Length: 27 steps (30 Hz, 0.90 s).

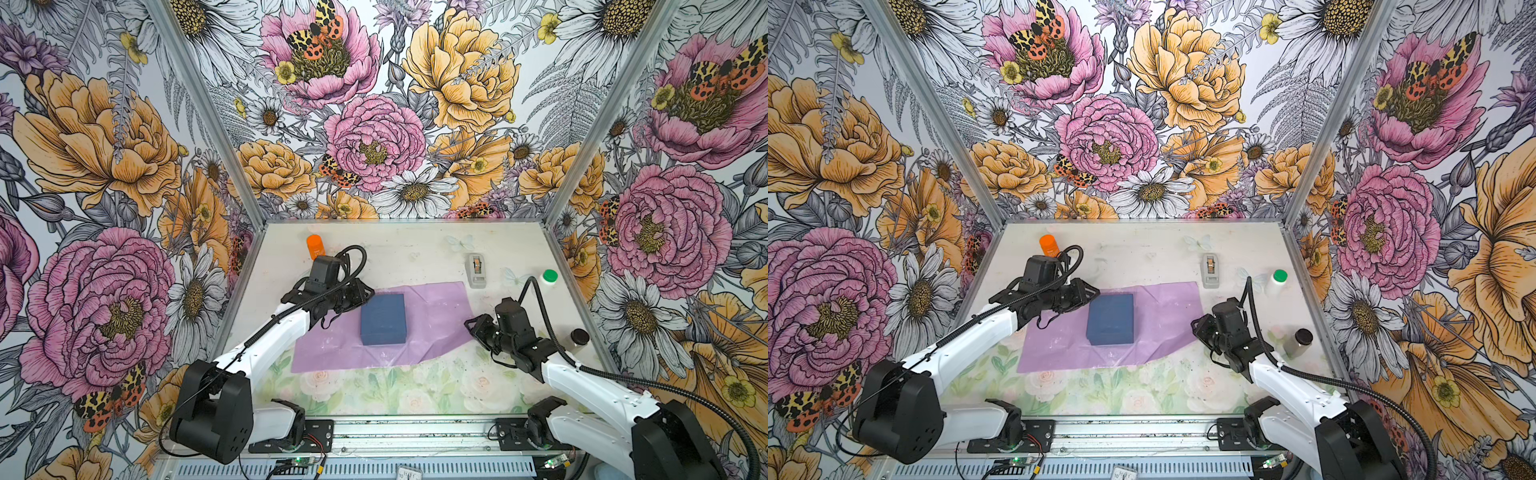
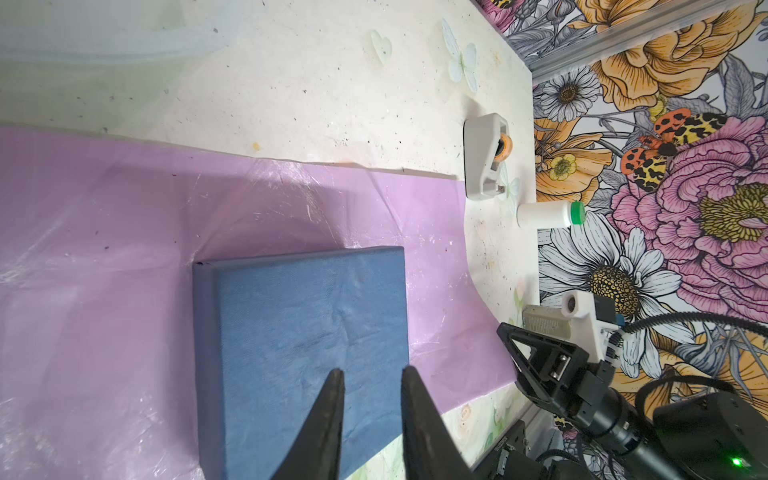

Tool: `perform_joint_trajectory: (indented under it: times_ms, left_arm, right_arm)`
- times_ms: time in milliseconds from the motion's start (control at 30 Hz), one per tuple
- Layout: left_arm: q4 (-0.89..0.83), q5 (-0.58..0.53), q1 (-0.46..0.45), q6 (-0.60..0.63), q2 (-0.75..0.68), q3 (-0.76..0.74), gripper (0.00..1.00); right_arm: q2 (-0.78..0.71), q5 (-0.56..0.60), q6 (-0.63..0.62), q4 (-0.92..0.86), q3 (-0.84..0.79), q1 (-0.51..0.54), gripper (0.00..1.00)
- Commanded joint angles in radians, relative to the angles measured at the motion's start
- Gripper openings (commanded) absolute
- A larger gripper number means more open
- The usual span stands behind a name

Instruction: Wrap the gift box in paper

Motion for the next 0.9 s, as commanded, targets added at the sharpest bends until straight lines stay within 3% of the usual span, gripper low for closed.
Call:
perform_joint_trajectory:
  times_ms: [0, 733, 867]
  left_arm:
    - [0.0, -0.01, 0.009, -0.005, -0.03, 0.017, 0.27]
    - [-0.001, -0.008, 0.015, -0.001, -0.035, 0.007, 0.27]
    - [0.001, 0.018, 0.006, -0.002, -0.026, 0.028, 0.37]
  right_arm:
    - [-0.02, -0.029, -0.016, 0.001, 0.043, -0.013, 0.31]
    - [0.014, -0.104, -0.029, -0.062, 0.087, 0.002, 0.01]
    - [0.051, -0.084, -0.093, -0.061, 0.149, 0.069, 0.0]
